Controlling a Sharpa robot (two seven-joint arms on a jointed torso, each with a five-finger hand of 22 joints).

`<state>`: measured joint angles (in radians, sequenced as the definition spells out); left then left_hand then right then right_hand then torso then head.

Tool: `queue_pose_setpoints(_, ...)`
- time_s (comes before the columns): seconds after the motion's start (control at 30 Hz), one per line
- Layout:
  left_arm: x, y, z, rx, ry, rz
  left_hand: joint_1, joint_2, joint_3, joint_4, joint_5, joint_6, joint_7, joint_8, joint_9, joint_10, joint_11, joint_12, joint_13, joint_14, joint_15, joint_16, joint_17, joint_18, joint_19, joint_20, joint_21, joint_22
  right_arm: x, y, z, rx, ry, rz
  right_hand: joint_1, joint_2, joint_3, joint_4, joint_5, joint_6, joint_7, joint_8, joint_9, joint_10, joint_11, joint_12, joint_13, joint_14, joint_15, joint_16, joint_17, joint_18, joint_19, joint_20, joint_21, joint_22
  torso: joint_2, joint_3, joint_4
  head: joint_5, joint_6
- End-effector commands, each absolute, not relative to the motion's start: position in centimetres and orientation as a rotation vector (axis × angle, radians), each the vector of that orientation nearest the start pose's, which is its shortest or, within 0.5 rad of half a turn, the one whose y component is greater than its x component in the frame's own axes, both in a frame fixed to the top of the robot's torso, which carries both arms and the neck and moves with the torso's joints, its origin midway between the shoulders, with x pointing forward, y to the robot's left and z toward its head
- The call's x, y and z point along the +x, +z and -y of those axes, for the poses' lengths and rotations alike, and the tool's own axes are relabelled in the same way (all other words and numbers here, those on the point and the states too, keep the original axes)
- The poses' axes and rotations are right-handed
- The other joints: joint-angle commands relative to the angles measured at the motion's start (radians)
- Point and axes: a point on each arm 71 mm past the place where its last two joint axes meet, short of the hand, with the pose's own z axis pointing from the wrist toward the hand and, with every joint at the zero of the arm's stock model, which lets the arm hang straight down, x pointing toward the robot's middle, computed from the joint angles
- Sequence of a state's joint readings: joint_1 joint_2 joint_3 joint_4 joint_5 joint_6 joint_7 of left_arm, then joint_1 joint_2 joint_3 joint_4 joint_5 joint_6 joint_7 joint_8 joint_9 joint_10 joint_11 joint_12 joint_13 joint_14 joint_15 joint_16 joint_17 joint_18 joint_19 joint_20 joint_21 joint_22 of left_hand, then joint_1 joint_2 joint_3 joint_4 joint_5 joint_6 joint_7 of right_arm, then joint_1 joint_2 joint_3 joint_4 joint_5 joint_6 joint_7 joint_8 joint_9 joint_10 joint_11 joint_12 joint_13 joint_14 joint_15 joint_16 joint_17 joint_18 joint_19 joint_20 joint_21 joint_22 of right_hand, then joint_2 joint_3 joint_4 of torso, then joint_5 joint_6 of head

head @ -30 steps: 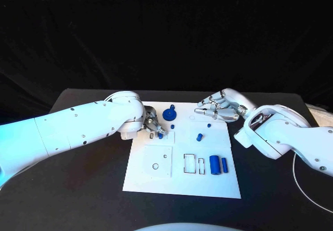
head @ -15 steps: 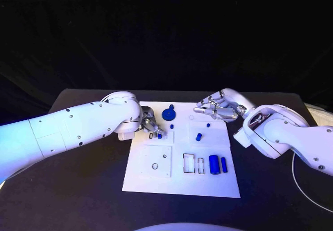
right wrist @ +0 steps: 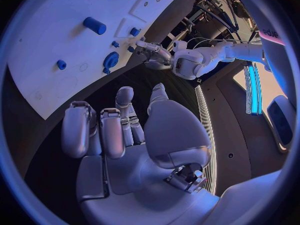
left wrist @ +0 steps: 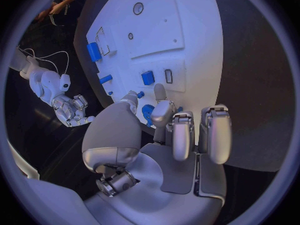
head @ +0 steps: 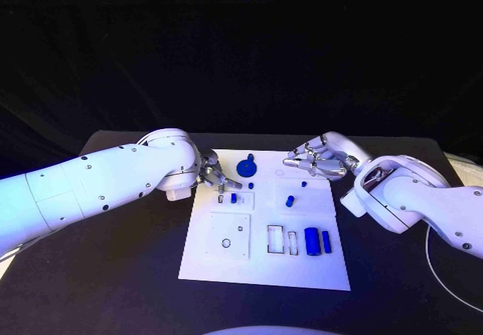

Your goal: Assemble the parts on the task board

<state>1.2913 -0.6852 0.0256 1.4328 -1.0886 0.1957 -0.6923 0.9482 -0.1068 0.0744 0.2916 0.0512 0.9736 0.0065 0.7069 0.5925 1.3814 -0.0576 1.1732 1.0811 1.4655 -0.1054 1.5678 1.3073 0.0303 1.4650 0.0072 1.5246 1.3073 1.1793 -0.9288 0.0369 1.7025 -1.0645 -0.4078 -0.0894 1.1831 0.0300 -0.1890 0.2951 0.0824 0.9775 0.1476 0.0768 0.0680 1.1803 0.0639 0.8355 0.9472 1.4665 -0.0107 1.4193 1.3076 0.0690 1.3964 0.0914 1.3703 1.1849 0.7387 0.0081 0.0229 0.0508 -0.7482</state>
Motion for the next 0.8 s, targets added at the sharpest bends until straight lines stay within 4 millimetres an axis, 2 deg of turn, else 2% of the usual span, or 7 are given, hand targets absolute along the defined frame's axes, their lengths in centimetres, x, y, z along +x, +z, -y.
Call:
queue_pose_setpoints(0.03, 51.5, -16.3, -18.0, -0.203, -0.221, -2.292, -0.002, 0.001, -0.018, -0.002, -0.004, -0.008, 0.002, -0.001, -0.002, -0.01, 0.0, -0.017, -0.013, 0.105, -0.007, 0.003, 0.263, -0.007, 0.059, -0.009, -0.014, 0.169, 45.9, -15.2, 19.6, 0.242, 0.936, -1.652, -0.009, -0.001, -0.006, -0.003, -0.005, 0.005, 0.002, -0.004, 0.0, -0.008, 0.001, 0.003, 0.0, 0.054, -0.002, -0.007, 0.045, 0.01, -0.01, 0.001, -0.006, -0.002, 0.001, -0.0003, -0.0017, 0.0, 0.001)
queue_pose_setpoints(0.17, 52.5, -14.8, -19.0, -0.208, -0.195, -2.284, 0.043, 0.011, -0.045, -0.01, -0.004, -0.037, 0.013, -0.017, -0.01, -0.045, 0.009, -0.067, -0.068, 0.105, -0.001, 0.003, 0.263, 0.002, 0.042, -0.005, -0.038, 0.135, 46.0, -15.3, 19.6, 0.243, 0.935, -1.653, -0.009, -0.001, -0.006, -0.003, -0.005, 0.005, 0.002, -0.004, 0.0, -0.008, 0.001, 0.003, 0.0, 0.054, -0.002, -0.007, 0.045, 0.01, -0.01, 0.001, -0.006, -0.003, 0.002, -0.001, -0.0011, 0.001, 0.004)
queue_pose_setpoints(0.27, 53.4, -14.1, -19.7, -0.218, -0.176, -2.285, 0.109, 0.029, -0.053, -0.018, 0.0, -0.075, 0.033, -0.052, -0.032, -0.077, 0.025, -0.109, -0.115, 0.105, 0.012, 0.003, 0.263, 0.006, 0.033, 0.006, -0.052, 0.117, 46.0, -15.3, 19.5, 0.243, 0.936, -1.654, -0.009, 0.001, -0.008, -0.004, -0.001, 0.006, 0.002, -0.004, 0.0, -0.008, 0.001, 0.004, 0.0, 0.054, -0.002, -0.007, 0.045, 0.01, -0.01, 0.001, -0.006, -0.003, 0.002, 0.0002, -0.0009, 0.002, 0.007)
queue_pose_setpoints(0.3, 53.9, -13.9, -19.9, -0.229, -0.168, -2.289, 0.133, 0.039, -0.064, -0.013, 0.002, -0.078, 0.041, -0.067, -0.046, -0.088, 0.035, -0.122, -0.131, 0.105, 0.02, 0.003, 0.263, 0.007, 0.031, 0.015, -0.056, 0.113, 46.0, -15.3, 19.5, 0.243, 0.936, -1.654, -0.008, 0.002, -0.01, -0.004, 0.004, 0.006, 0.002, -0.004, 0.0, -0.008, 0.001, 0.004, 0.0, 0.054, -0.002, -0.007, 0.045, 0.01, -0.01, 0.001, -0.006, -0.003, 0.002, -0.0003, -0.0008, 0.003, 0.008)
queue_pose_setpoints(0.4, 54.9, -13.8, -20.2, -0.247, -0.155, -2.29, 0.168, 0.051, -0.075, -0.012, 0.005, -0.101, 0.055, -0.096, -0.071, -0.114, 0.045, -0.157, -0.172, 0.105, 0.031, 0.003, 0.263, 0.01, 0.026, 0.024, -0.065, 0.101, 46.0, -15.3, 19.5, 0.242, 0.937, -1.655, -0.006, 0.005, -0.012, -0.005, 0.011, 0.006, 0.002, -0.004, 0.0, -0.009, 0.001, 0.005, 0.0, 0.054, -0.002, -0.007, 0.045, 0.01, -0.01, 0.001, -0.006, -0.003, 0.003, -0.0018, -0.0007, 0.003, 0.009)
queue_pose_setpoints(0.6, 56.6, -14.0, -20.5, -0.249, -0.137, -2.273, 0.173, 0.049, -0.109, -0.002, 0.0, -0.082, 0.055, -0.098, -0.085, -0.105, 0.047, -0.142, -0.162, 0.105, 0.034, 0.003, 0.263, 0.008, 0.03, 0.031, -0.061, 0.109, 46.0, -15.4, 19.4, 0.241, 0.939, -1.657, -0.002, 0.008, -0.015, -0.005, 0.022, 0.006, 0.002, -0.004, 0.0, -0.009, 0.001, 0.007, 0.0, 0.054, -0.002, -0.007, 0.046, 0.01, -0.009, 0.001, -0.006, -0.003, 0.004, -0.0022, -0.0025, 0.003, 0.009)
queue_pose_setpoints(0.8, 57.2, -14.3, -20.5, -0.23, -0.114, -2.286, 0.144, 0.043, -0.158, 0.0, -0.005, -0.055, 0.044, -0.081, -0.08, -0.088, 0.037, -0.119, -0.14, 0.105, 0.026, 0.003, 0.263, 0.005, 0.037, 0.024, -0.052, 0.123, 46.0, -15.4, 19.3, 0.241, 0.938, -1.659, -0.001, 0.008, -0.016, -0.005, 0.024, 0.006, 0.002, -0.004, 0.0, -0.009, 0.001, 0.007, 0.0, 0.054, -0.002, -0.007, 0.045, 0.01, -0.01, 0.001, -0.007, -0.003, 0.005, -0.0009, -0.0041, 0.009, 0.01)
